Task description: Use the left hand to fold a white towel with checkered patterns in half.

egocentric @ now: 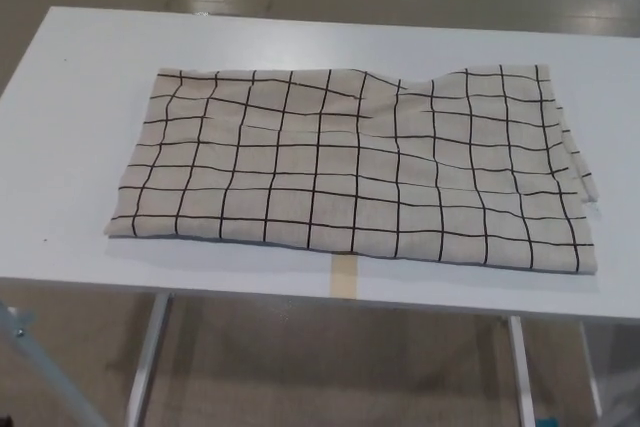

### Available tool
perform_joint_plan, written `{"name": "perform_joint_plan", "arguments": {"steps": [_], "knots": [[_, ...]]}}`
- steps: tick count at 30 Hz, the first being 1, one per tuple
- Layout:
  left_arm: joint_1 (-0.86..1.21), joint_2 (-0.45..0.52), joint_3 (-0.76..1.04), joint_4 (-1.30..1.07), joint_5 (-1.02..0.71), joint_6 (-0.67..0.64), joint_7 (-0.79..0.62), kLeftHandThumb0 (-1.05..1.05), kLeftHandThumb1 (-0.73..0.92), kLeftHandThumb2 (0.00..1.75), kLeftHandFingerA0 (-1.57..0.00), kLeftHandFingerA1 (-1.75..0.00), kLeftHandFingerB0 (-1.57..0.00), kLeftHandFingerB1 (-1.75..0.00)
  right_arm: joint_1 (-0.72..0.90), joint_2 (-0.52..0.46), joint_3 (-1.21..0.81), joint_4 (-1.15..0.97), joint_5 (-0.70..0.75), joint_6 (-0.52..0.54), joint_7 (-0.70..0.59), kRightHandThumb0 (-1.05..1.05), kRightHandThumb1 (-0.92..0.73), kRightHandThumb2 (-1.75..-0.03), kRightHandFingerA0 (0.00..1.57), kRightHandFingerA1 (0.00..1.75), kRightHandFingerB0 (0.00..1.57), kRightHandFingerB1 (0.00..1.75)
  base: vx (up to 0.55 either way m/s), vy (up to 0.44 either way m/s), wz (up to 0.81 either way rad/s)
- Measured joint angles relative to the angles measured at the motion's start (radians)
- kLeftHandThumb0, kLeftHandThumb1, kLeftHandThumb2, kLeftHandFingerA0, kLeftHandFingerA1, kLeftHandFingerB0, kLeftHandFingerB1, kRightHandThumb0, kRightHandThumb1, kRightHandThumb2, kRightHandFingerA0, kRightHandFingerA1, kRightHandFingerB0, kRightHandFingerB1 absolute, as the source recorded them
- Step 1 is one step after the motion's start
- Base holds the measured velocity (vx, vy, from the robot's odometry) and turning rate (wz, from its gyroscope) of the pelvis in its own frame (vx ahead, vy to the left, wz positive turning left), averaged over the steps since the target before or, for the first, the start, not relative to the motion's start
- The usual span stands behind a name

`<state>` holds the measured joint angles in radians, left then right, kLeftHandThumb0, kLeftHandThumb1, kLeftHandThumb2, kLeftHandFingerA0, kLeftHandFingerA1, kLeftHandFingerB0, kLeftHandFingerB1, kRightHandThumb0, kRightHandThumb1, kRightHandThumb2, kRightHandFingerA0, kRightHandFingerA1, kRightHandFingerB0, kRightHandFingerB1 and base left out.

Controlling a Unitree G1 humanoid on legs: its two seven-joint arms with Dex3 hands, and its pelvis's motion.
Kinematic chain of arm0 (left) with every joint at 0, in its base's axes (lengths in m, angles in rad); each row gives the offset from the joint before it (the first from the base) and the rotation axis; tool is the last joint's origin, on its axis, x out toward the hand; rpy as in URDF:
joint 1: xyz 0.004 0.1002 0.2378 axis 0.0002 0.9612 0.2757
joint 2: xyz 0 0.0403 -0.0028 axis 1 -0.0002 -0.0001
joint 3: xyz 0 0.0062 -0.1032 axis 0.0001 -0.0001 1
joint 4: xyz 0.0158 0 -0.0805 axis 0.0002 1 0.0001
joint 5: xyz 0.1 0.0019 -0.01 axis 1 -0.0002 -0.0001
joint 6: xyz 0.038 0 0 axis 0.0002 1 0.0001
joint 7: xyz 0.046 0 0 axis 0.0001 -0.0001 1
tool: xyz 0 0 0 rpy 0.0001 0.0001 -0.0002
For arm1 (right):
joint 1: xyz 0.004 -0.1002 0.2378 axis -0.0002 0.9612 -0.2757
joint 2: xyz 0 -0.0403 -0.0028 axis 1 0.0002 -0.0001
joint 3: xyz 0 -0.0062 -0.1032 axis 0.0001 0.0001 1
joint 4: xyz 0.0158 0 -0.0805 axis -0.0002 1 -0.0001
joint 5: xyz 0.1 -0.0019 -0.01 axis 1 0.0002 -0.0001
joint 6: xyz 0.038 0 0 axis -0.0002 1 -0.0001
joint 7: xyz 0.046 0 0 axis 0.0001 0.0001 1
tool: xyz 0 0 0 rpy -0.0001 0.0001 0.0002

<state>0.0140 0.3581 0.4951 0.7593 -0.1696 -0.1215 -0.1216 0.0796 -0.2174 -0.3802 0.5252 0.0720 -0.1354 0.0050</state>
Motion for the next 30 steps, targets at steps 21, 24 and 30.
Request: {"name": "perform_joint_plan", "arguments": {"steps": [21, 24, 30], "knots": [[0.149, -0.024, -0.061, -0.281, -0.006, -0.195, -0.058, -0.82, 0.48, 0.84, 0.00, -0.11, 0.00, 0.00, 0.091, 0.078, 0.054, -0.198, 0.024, -0.022, 0.006, -0.32, -0.54, -0.56, 0.49, 0.61, 0.58, 0.57, 0.00, 0.000, 0.00], [0.172, -0.026, -0.066, -0.349, 0.012, -0.237, -0.052, -0.83, 0.49, 0.85, 0.00, -0.10, 0.00, 0.00, 0.109, 0.085, 0.072, -0.217, 0.020, -0.023, 0.009, -0.34, -0.53, -0.55, 0.49, 0.61, 0.57, 0.57, 0.00, 0.000, 0.00], [0.180, -0.027, -0.051, -0.489, 0.079, -0.319, -0.019, -0.77, 0.46, 0.85, 0.00, -0.12, 0.00, -0.07, 0.144, 0.099, 0.103, -0.235, 0.020, -0.023, 0.015, -0.32, -0.54, -0.54, 0.49, 0.60, 0.55, 0.56, 0.00, 0.000, 0.00]]}}
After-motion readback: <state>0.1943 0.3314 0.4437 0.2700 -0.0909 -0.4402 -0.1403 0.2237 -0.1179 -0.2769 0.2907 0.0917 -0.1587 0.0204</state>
